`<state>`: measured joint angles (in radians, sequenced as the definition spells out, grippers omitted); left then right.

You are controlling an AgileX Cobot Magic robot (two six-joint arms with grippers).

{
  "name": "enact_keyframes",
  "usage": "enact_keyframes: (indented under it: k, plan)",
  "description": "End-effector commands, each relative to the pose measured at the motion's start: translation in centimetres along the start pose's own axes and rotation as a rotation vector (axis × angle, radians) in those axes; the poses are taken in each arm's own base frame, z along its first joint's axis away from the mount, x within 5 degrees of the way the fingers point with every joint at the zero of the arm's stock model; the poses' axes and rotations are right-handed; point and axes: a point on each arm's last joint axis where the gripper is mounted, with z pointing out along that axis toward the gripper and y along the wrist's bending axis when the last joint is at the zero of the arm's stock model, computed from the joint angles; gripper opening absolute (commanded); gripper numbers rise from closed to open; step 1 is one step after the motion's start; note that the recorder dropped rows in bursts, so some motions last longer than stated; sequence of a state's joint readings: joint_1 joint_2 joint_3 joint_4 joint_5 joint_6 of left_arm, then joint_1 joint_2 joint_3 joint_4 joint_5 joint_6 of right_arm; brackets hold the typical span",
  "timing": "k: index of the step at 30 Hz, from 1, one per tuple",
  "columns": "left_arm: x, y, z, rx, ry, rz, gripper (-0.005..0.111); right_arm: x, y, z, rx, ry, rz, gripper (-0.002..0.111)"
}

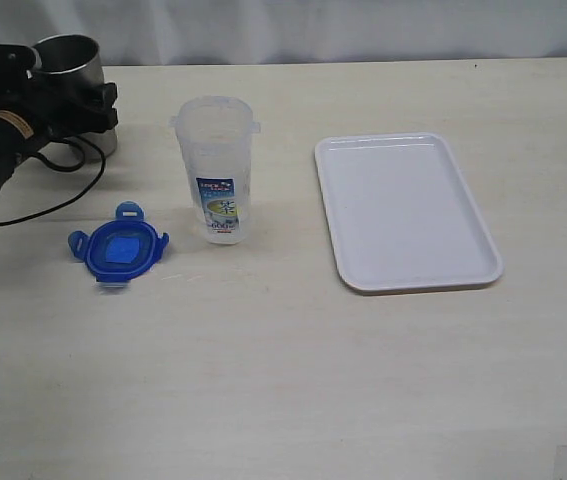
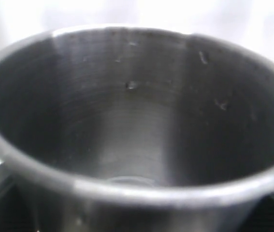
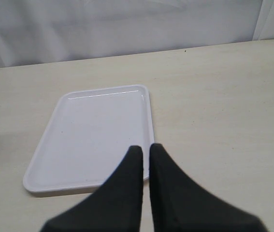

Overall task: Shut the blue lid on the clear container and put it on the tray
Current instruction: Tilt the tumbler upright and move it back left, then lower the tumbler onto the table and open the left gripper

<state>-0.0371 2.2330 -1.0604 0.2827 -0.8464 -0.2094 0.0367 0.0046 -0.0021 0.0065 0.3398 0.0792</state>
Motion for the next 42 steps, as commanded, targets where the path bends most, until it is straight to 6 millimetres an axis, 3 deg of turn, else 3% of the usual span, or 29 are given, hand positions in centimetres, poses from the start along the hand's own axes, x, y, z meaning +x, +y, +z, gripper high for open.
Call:
enact_keyframes:
  k: [1,9,17,30,35,42]
  plan:
    - [-0.9,0.0,0.1,0.002,-0.05,0.004,0.0,0.1,0.0,0.0,-0.001,-0.001,0.006,0.005]
    - [-0.5,0.1,0.2,-0.003,-0.022,-0.005,0.0,0.1,0.0,0.0,-0.001,-0.001,0.006,0.005]
    - [1.1,0.1,0.6,0.012,-0.051,-0.019,0.0,0.1,0.0,0.0,-0.001,-0.001,0.006,0.005]
    - [0.9,0.1,0.5,0.009,-0.073,-0.024,0.001,0.1,0.0,0.0,-0.001,-0.001,0.006,0.005]
    - [0.9,0.1,0.5,0.01,-0.076,-0.024,0.022,0.1,0.0,0.0,-0.001,-0.001,0.006,0.005]
    - [0.9,0.1,0.5,0.008,-0.075,0.011,0.075,0.1,0.0,0.0,-0.001,-0.001,0.006,0.005]
